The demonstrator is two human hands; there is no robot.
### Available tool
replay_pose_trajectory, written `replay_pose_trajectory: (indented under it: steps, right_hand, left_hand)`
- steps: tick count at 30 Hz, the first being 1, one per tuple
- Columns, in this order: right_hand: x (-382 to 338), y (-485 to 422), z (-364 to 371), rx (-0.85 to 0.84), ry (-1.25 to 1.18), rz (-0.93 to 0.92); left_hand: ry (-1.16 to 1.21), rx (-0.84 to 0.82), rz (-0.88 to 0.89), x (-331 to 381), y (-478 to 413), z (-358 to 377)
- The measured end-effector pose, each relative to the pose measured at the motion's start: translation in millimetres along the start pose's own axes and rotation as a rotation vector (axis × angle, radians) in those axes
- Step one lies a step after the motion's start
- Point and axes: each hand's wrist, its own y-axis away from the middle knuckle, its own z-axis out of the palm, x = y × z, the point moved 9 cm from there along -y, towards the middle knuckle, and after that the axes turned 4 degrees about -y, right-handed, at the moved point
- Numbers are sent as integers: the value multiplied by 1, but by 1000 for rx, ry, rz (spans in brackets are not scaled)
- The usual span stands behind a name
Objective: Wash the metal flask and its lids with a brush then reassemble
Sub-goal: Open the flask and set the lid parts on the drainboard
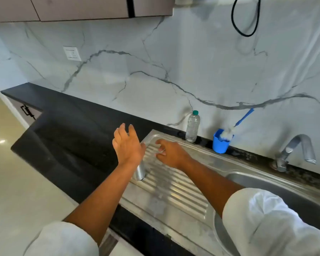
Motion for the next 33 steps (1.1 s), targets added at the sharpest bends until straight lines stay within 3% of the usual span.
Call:
replay_pose_trajectory:
  steps: [5,10,20,26,33]
  right_hand:
    - [-21,-18,38,-53,-83,9]
    - [-27,-28,55,-46,-130,24]
    - [-6,7,35,-13,-400,22]
    - [50,61,0,16,-484,117]
    - [94,130,-25,189,-478,265]
  left_hand:
    - [327,-268,-180,-35,-10,34]
    - [638,-267,-217,-43,-6,30]
    - [712,-309,-30,4,26,14]
    - [893,-481,95,67,52,16]
    - [1005,-659,153,136,96,40]
